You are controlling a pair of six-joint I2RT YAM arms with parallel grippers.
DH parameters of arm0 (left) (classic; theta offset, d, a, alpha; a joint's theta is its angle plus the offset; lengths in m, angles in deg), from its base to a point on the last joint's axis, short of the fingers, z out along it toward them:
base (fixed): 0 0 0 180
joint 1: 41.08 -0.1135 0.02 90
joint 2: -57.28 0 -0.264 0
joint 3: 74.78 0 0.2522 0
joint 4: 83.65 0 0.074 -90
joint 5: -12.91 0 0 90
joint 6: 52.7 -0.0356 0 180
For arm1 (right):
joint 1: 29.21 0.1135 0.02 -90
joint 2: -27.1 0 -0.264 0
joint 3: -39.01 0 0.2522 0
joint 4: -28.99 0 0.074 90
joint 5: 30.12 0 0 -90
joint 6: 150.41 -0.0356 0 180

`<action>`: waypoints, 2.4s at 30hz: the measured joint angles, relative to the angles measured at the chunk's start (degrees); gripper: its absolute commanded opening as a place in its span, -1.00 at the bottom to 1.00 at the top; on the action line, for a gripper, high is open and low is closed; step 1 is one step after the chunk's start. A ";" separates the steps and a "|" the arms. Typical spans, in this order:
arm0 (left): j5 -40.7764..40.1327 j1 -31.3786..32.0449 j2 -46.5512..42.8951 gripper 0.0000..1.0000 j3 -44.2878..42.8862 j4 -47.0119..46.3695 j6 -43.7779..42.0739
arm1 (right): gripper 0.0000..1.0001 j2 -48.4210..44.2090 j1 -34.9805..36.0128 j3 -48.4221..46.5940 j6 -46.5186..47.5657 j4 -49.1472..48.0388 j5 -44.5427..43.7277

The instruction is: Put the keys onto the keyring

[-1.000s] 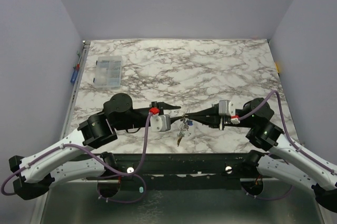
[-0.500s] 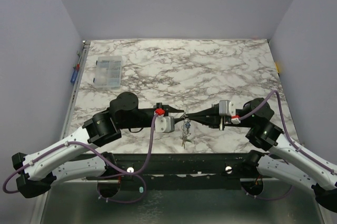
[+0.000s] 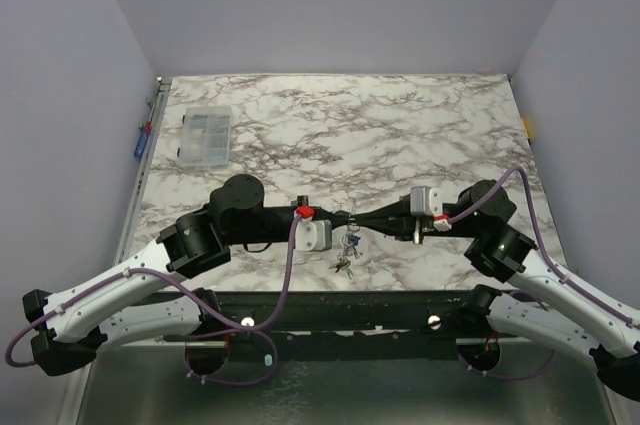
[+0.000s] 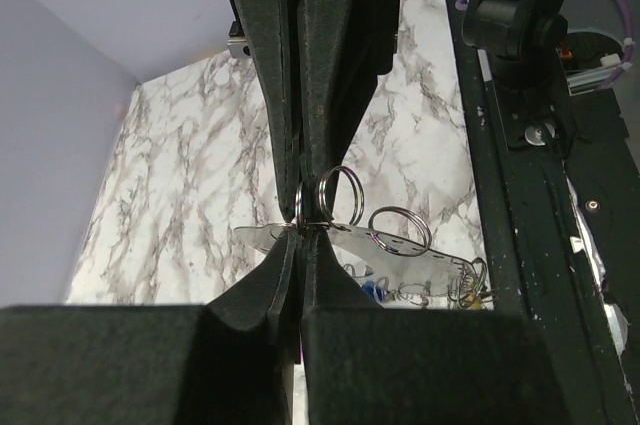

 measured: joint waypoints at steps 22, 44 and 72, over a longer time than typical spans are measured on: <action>-6.32 0.04 3.56 -1.00 -0.02 1.03 1.33 | -0.05 2.58 0.04 -8.98 8.48 19.47 -7.48; -7.82 0.04 7.89 -1.00 -0.39 2.84 0.50 | -0.15 7.21 0.07 -17.97 16.17 41.38 -13.33; -8.70 0.04 9.81 -1.00 -1.07 2.86 0.76 | -0.47 9.42 0.90 -17.64 18.78 39.39 -11.98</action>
